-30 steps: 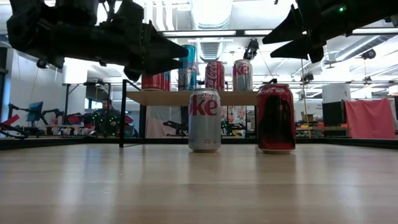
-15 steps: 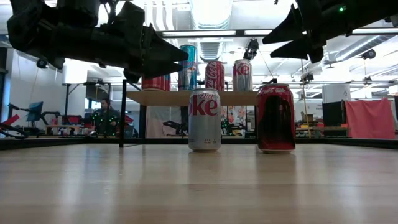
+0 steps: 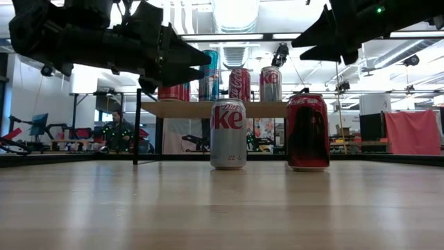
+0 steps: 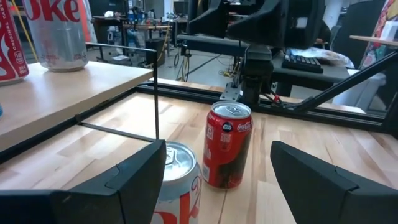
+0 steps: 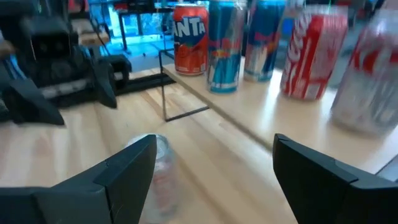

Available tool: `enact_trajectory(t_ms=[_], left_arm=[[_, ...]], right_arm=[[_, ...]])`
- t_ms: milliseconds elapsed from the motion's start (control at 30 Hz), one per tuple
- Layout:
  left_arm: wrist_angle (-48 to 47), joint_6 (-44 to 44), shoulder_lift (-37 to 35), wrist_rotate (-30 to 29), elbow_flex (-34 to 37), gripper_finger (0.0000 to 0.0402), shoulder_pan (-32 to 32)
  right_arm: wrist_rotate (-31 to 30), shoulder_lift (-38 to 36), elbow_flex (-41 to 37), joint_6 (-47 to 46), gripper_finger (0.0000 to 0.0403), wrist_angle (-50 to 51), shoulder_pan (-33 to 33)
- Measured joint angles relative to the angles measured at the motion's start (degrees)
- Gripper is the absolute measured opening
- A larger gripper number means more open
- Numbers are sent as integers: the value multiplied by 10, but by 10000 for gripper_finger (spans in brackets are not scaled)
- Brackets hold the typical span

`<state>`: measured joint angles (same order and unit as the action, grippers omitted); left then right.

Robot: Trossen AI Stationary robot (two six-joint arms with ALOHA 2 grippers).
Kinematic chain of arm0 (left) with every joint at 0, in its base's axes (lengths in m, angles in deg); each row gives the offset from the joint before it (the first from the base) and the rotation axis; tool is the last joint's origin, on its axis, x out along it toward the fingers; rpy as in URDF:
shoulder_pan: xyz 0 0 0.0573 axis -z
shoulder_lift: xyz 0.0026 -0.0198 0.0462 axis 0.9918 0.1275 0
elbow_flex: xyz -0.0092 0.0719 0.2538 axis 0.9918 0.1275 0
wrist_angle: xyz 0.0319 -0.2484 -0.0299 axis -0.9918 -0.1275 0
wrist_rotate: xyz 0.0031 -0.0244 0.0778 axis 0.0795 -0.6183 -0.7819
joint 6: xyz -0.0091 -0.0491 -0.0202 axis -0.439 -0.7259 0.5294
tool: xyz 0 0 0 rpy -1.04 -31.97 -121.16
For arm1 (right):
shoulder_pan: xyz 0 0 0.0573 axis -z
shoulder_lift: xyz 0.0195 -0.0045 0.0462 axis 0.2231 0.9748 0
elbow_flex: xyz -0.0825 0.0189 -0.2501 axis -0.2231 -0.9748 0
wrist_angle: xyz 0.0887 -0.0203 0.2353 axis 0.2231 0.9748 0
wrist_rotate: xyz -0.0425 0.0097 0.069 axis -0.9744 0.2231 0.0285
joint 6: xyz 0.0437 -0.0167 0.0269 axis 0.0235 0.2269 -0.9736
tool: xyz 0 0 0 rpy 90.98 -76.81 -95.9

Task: Place canned beverage on shelf
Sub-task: Put the red and white soda can on the shelf aligned with the other red and white soda can

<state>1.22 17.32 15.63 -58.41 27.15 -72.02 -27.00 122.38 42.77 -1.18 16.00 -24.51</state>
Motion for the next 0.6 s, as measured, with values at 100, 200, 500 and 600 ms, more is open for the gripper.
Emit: enact_trajectory(t_ms=[100,200,500,600], left_arm=[[-1,0,0,0,-4,274,0],[-5,0,0,0,-10,274,0],[-37,-2,0,1,-33,274,0],[-60,-2,0,1,-48,274,0]], right_arm=[[0,-1,0,76,299,1,0],[1,3,0,88,299,3,0],[16,4,0,46,299,2,0],[32,4,0,-13,299,7,0]])
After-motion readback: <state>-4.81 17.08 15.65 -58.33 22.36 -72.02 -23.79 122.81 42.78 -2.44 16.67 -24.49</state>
